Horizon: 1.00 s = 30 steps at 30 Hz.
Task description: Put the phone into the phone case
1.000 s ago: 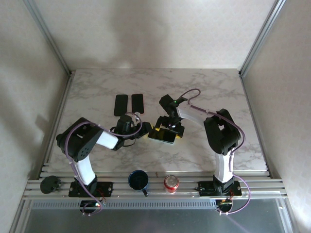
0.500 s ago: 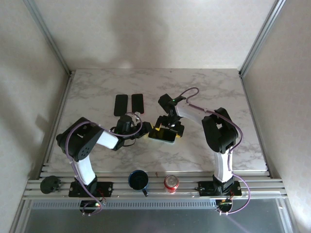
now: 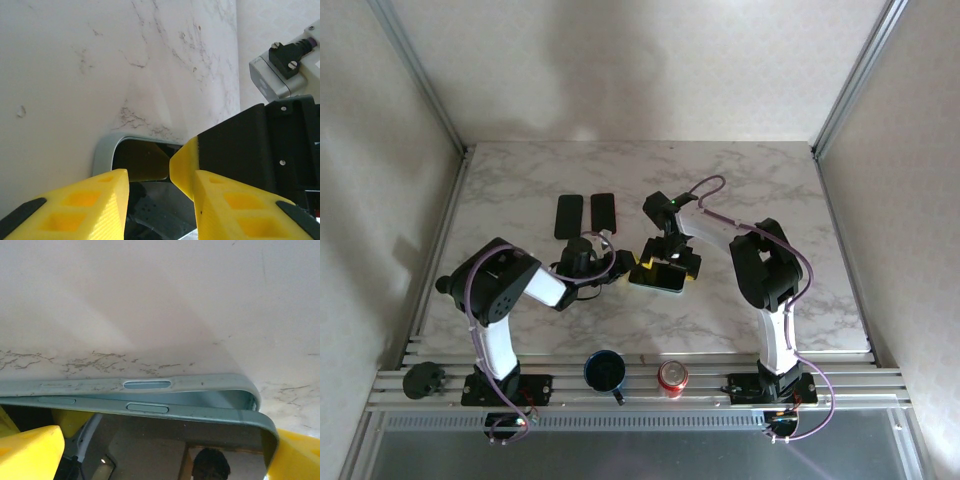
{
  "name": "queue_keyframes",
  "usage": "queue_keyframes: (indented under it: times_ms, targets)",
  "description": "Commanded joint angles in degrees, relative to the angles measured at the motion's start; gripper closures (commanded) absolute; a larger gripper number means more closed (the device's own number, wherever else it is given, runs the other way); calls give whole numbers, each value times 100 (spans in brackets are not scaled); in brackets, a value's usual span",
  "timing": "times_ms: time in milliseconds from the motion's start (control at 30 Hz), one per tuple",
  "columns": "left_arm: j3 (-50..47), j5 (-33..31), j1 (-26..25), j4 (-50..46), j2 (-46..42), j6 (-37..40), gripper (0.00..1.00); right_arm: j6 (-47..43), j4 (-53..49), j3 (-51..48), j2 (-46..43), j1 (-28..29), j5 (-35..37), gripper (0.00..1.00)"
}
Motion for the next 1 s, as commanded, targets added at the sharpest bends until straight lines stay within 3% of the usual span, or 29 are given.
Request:
queue_keyframes:
  times_ms: [0, 233, 433, 533, 667, 700, 800, 833, 967]
  targets:
    - [101, 186, -57, 154, -13, -2, 62, 41, -345, 91, 94, 72, 236, 1]
    - [97, 169, -56, 116, -72, 25, 62, 80, -353, 76, -56, 85, 298, 1]
    - [154, 103, -56, -159, -201, 119, 62, -238, -160, -34, -747, 76, 452, 1]
    - [232, 48, -57, -468, -348, 235, 62, -510, 481, -614, -1443, 65, 279, 1]
    - [386, -188, -48, -1263, -719, 566, 65, -703, 1199, -1580, -2405, 50, 192, 10]
    - [421, -248, -48, -1428, -801, 664, 65, -738, 1280, -1771, -2590, 45, 235, 20]
    - [628, -489, -50, -2049, -1008, 979, 66, -810, 1471, -2348, -3089, 50, 417, 83]
    - [716, -556, -48, -2243, -1037, 1066, 67, -788, 1529, -2544, -3228, 46, 483, 99]
    - [967, -603, -74, -2591, -992, 1177, 69, -780, 2031, -3284, -3607, 54, 359, 100]
